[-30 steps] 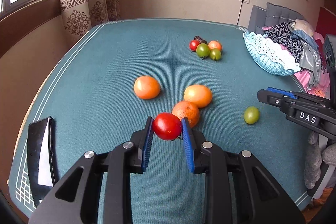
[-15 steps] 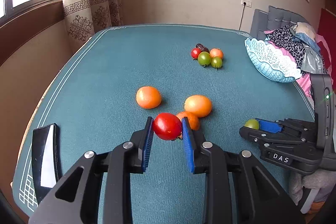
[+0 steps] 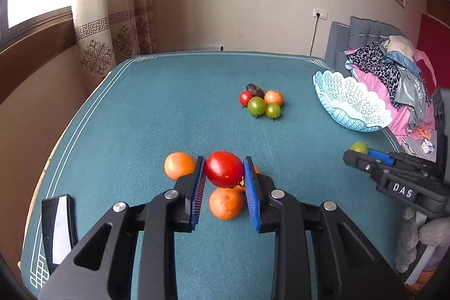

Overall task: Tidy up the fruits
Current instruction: 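Carry both tomatoes to the blue basket while the right gripper releases the green tomato inside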

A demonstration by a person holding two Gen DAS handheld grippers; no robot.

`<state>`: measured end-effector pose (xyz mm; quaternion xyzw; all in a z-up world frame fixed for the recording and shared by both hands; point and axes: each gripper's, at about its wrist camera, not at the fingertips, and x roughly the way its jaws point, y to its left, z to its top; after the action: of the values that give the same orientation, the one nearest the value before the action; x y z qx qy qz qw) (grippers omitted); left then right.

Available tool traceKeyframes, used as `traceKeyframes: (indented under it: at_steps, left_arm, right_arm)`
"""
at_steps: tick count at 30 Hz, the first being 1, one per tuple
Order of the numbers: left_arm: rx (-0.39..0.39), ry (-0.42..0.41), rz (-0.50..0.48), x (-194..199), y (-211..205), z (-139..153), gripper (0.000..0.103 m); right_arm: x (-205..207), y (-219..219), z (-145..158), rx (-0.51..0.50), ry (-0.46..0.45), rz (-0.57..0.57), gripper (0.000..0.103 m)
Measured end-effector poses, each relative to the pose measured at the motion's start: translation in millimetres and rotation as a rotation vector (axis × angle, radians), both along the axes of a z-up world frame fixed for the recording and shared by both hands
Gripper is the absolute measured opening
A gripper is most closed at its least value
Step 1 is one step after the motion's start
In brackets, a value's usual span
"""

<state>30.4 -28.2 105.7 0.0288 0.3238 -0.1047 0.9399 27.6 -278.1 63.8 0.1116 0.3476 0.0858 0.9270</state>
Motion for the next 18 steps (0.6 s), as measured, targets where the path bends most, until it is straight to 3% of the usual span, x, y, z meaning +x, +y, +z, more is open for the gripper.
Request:
traceKeyframes:
  at_steps: [6, 11, 18]
  left_arm:
    - [-0.002, -0.026, -0.073, 15, -41, 19, 0.028]
    - [-0.002, -0.047, -0.128, 29, -77, 31, 0.028]
    - [-0.012, -0.033, -0.202, 53, -124, 33, 0.028]
  right_arm:
    - [4, -64, 27, 0.013, -0.089, -0.166, 0.030]
    - [17, -108, 26, 0.015, -0.091, -0.271, 0.031]
    - [38, -134, 11, -0.002, -0.057, -0.315, 0.032]
